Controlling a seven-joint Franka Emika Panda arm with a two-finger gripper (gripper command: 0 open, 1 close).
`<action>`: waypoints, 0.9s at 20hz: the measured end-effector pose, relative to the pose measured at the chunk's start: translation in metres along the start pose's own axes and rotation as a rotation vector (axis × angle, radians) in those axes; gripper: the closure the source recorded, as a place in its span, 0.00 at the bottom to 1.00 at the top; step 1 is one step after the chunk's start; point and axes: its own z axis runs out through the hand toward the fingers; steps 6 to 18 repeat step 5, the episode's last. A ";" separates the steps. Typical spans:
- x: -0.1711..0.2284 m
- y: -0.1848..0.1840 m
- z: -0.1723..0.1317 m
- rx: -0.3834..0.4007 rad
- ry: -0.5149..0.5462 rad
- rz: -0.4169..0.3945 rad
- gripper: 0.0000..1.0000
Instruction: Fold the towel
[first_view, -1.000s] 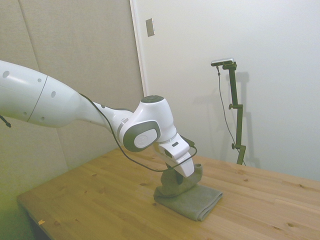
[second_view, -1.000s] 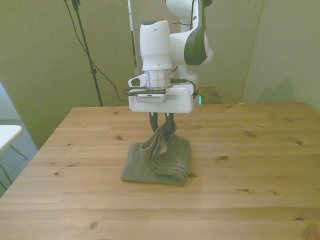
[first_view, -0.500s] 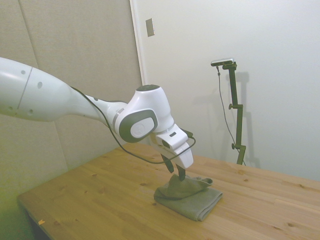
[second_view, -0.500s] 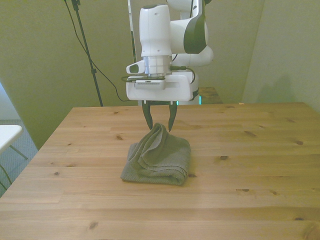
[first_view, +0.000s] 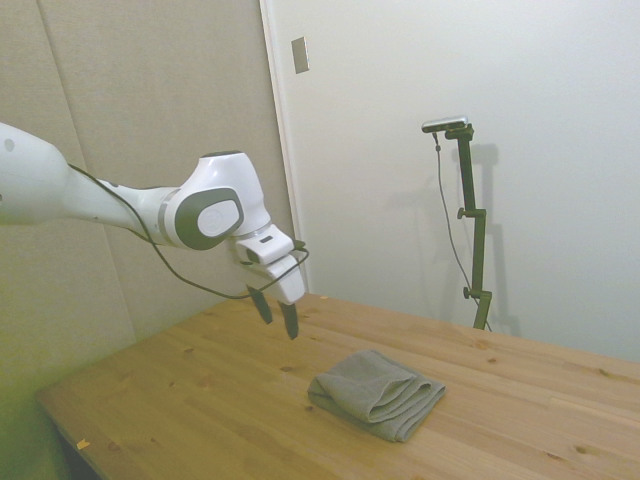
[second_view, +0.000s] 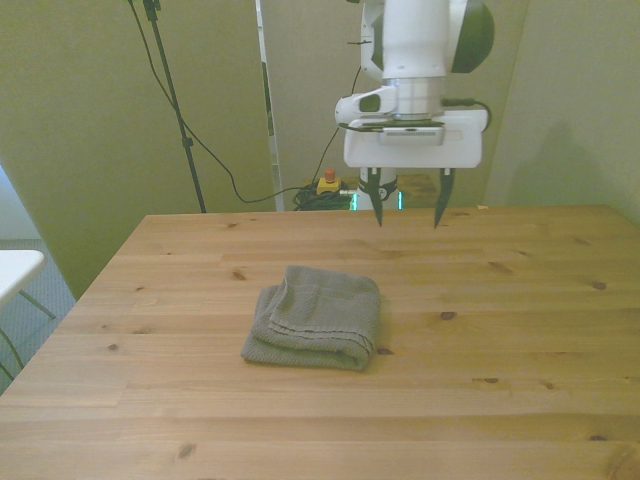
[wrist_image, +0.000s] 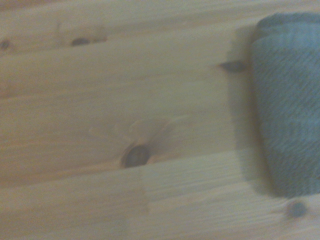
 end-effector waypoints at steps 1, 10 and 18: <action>-0.016 -0.005 0.002 -0.011 -0.006 -0.014 0.00; -0.064 -0.009 0.000 -0.060 -0.031 -0.062 0.00; -0.064 -0.009 0.000 -0.060 -0.031 -0.062 0.00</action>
